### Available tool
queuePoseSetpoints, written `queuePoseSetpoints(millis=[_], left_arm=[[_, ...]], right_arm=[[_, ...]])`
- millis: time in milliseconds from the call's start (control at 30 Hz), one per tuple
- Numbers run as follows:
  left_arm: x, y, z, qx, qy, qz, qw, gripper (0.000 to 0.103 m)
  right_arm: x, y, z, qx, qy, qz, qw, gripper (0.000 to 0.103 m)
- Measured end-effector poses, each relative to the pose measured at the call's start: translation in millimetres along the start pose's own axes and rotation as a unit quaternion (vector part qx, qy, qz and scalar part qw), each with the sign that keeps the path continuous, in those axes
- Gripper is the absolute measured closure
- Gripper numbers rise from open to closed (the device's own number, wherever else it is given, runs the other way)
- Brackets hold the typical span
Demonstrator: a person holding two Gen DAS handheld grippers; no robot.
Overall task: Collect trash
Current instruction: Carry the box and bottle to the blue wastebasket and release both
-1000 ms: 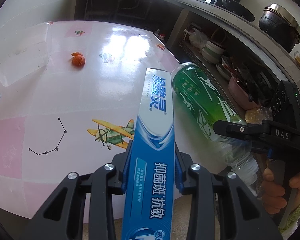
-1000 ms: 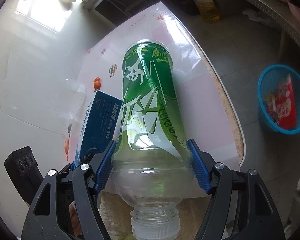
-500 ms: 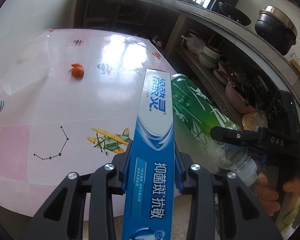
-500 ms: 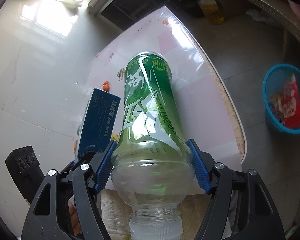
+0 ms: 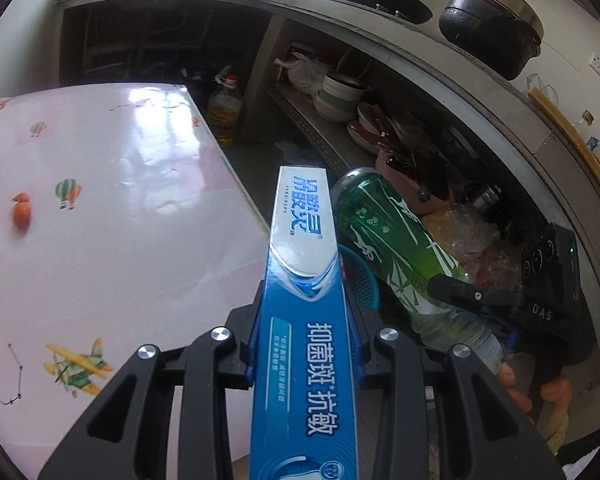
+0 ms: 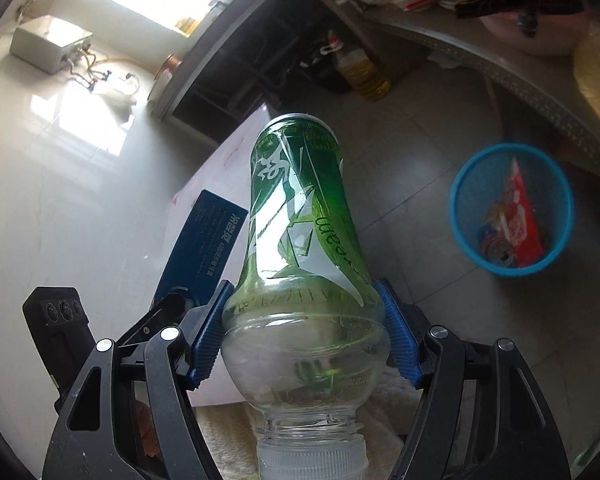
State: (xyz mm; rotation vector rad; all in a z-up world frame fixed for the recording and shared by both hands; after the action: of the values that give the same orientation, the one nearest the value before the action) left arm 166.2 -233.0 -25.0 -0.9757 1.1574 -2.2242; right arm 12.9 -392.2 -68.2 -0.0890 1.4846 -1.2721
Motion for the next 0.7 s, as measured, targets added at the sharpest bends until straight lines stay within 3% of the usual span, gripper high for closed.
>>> queuePoseSetpoints(millis=[100, 233, 400, 600, 700], left_arm=[[22, 24, 23, -0.029, 0.015, -0.029, 0.999, 0.071], [50, 76, 54, -0.094, 0.028, -0.055, 0.9936, 0.071], [70, 168, 83, -0.196, 0.011, -0.056, 0.9789, 0.071], [83, 261, 100, -0.272, -0.018, -0.02, 0.9619, 0.071], [80, 293, 105, -0.296, -0.03, 0.002, 0.9548, 0.071]], right_arm=[[37, -19, 3, 0.025, 0.031, -0.027, 0.999, 0.036], [94, -21, 9, 0.027, 0.086, -0.062, 0.994, 0.036], [157, -2, 8, 0.006, 0.151, -0.082, 0.985, 0.036], [200, 36, 24, -0.016, 0.199, -0.118, 0.973, 0.036], [216, 51, 36, -0.022, 0.213, -0.161, 0.963, 0.036]])
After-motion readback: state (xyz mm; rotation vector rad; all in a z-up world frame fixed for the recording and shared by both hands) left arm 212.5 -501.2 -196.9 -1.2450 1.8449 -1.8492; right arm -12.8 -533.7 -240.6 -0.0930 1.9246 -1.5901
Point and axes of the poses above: each gripper's, at about its wrist camera, not at the fingertips, and y roughly the way its jaws point, x to its right, z to its top, the point moved 5 cm from there along y, roughly the way its jaws point, and after that the axes turned 15 degrees about -x, right-handed, at the moved point
